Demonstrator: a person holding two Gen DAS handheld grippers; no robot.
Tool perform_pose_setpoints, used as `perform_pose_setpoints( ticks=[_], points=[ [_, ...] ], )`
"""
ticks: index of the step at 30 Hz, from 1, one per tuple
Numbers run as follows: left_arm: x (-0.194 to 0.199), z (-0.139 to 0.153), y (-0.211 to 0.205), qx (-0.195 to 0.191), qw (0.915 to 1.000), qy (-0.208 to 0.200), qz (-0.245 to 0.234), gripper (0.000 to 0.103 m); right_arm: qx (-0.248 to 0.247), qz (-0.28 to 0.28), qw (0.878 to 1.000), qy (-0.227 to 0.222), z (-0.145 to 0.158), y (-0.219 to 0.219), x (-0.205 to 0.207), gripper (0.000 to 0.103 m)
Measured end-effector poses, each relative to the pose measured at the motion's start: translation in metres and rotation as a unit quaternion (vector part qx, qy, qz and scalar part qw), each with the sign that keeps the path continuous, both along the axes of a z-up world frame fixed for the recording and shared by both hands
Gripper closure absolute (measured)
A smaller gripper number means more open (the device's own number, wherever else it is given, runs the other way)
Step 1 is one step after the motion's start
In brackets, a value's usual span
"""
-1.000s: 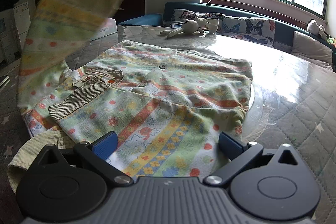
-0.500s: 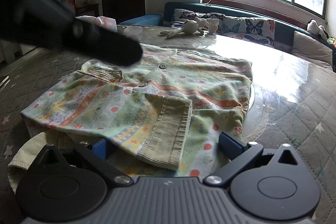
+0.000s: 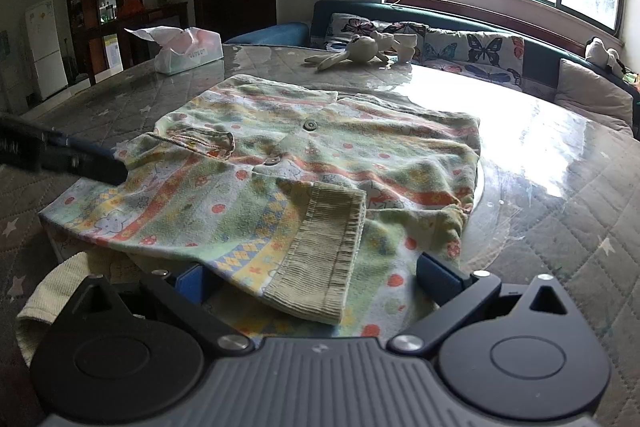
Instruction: Fold clothes
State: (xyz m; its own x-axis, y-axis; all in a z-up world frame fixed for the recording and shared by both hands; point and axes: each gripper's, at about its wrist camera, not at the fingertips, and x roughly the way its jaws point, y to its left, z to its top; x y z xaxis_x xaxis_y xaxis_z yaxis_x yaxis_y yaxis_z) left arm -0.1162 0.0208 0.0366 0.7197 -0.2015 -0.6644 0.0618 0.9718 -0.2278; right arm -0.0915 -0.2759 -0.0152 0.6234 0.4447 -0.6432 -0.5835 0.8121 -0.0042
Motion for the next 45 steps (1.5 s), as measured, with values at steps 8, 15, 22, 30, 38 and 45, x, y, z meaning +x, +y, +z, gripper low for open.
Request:
perform_pose_setpoints(
  ticks=[8,15,22,30,38,45],
  points=[
    [0.001,0.003,0.011,0.007,0.9998,-0.016,0.004,0.049,0.043,0.017,0.999,-0.008,0.04,-0.019,-0.009,0.0],
    [0.019,0.007,0.017,0.024,0.9993,-0.027,0.009,0.05,0.073,0.072,0.994,0.034,0.041,0.01,0.017,0.0],
    [0.029,-0.011,0.026,0.046,0.9989,0.005,0.012,0.05,0.053,0.092,0.991,0.08,0.014,0.036,0.033,0.0],
    [0.016,-0.011,0.022,0.061,0.9981,0.004,-0.006,0.049,0.021,0.099,0.991,0.084,0.012,0.025,0.016,0.0],
    [-0.032,0.004,0.001,0.092,0.9921,-0.026,-0.081,0.046,0.015,0.128,0.987,0.097,0.016,0.008,-0.019,0.0],
    [-0.071,-0.004,-0.036,0.167,0.9677,-0.055,-0.181,0.045,-0.004,0.112,0.991,0.067,0.027,-0.006,-0.035,0.0]
  ],
)
